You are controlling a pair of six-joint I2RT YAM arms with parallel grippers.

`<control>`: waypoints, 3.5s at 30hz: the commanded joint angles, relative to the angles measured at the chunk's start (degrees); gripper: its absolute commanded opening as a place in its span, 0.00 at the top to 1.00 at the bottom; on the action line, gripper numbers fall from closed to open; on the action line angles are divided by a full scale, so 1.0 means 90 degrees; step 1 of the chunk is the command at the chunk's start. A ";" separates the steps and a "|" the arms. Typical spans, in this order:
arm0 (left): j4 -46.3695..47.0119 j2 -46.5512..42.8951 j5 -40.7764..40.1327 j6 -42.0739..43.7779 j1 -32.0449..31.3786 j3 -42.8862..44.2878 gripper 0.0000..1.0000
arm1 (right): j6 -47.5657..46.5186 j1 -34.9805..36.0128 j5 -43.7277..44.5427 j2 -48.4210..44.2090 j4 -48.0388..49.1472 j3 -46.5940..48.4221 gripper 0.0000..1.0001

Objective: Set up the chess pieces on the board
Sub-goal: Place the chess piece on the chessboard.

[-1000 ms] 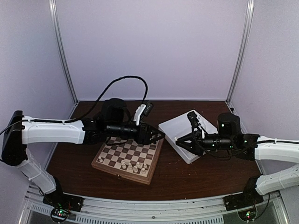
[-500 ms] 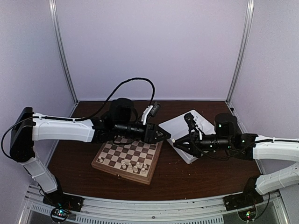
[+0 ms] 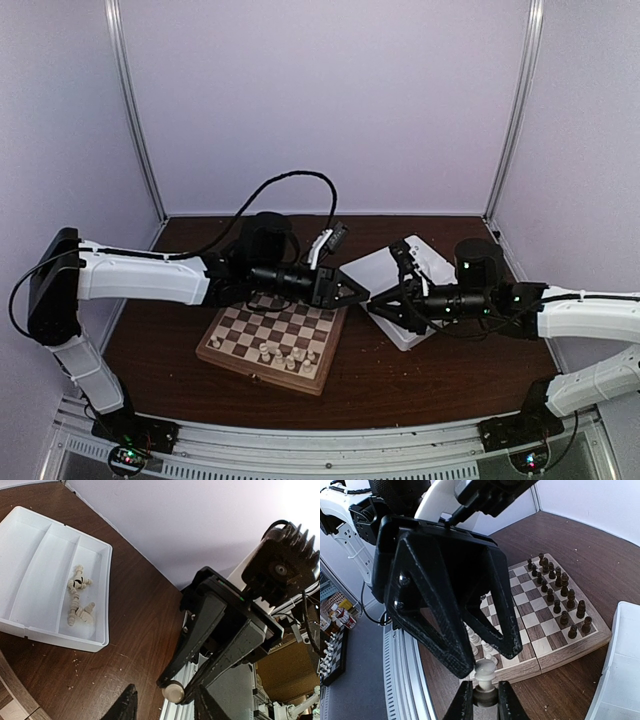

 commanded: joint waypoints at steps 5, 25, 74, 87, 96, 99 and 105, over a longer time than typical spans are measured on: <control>0.0323 0.0126 0.0213 -0.0086 -0.0021 0.0246 0.66 | -0.0141 0.0093 0.0025 0.0068 0.0087 0.0222 0.89; 0.0236 0.0180 0.0341 -0.0094 -0.0073 0.0328 0.72 | -0.0189 0.0145 0.0356 -0.0030 0.0038 0.0195 0.92; -0.0704 0.0122 -0.0010 0.0489 -0.0113 0.0551 1.00 | -0.0189 0.0149 0.0401 0.0033 0.0086 0.0077 0.74; -0.0938 -0.0004 -0.0164 0.0652 -0.0107 0.0527 1.00 | -0.0196 0.0157 0.0467 -0.0023 0.0077 0.0040 0.50; -0.1013 -0.0107 -0.0251 0.0701 -0.0108 0.0448 1.00 | -0.0199 0.0149 0.0523 -0.0102 0.0057 0.0019 0.30; -0.1085 -0.0133 -0.0290 0.0745 -0.0108 0.0447 1.00 | -0.0189 0.0148 0.0606 -0.0156 0.0084 -0.0017 0.10; -0.1220 -0.0274 -0.0446 0.0844 -0.0108 0.0369 1.00 | -0.0203 0.0148 0.0806 -0.0355 0.0064 -0.0117 0.00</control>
